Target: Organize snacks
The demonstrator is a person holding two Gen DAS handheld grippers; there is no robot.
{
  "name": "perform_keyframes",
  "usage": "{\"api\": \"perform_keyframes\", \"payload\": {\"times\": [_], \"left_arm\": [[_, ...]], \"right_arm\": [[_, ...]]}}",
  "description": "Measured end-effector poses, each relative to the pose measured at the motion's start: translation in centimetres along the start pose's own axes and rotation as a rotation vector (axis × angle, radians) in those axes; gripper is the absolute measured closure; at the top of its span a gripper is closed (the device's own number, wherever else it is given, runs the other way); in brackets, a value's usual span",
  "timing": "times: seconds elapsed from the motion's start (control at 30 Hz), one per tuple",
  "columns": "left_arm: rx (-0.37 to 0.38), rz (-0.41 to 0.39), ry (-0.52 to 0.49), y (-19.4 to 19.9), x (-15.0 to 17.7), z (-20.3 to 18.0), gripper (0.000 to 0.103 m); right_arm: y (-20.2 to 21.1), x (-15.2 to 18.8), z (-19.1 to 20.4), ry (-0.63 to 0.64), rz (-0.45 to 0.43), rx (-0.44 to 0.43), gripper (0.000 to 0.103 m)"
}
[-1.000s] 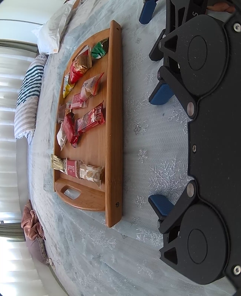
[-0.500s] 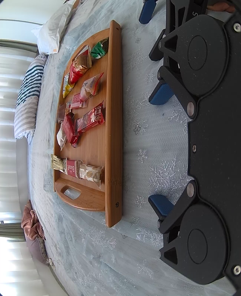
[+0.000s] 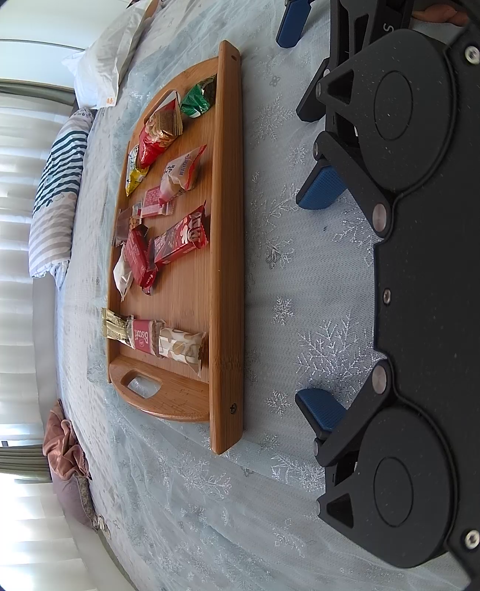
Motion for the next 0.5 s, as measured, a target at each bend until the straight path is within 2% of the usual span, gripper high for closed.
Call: {"api": "perform_keyframes", "payload": {"times": [0.5], "left_arm": [[-0.004,-0.005,-0.005,0.07,0.04,-0.07,0.000]], "right_arm": [[0.02,0.02,0.01,0.000,-0.001,0.000,0.000]]}}
Point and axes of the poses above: each gripper's, at about its wrist camera, not at the fingertips, and y roughly against the way its jaws point, z to its left, x to its underside, the point moved 2 cm from there along -y, roughly the way its jaws point, and after that the axes turned 9 degrees about x, right-handed, at the moved point
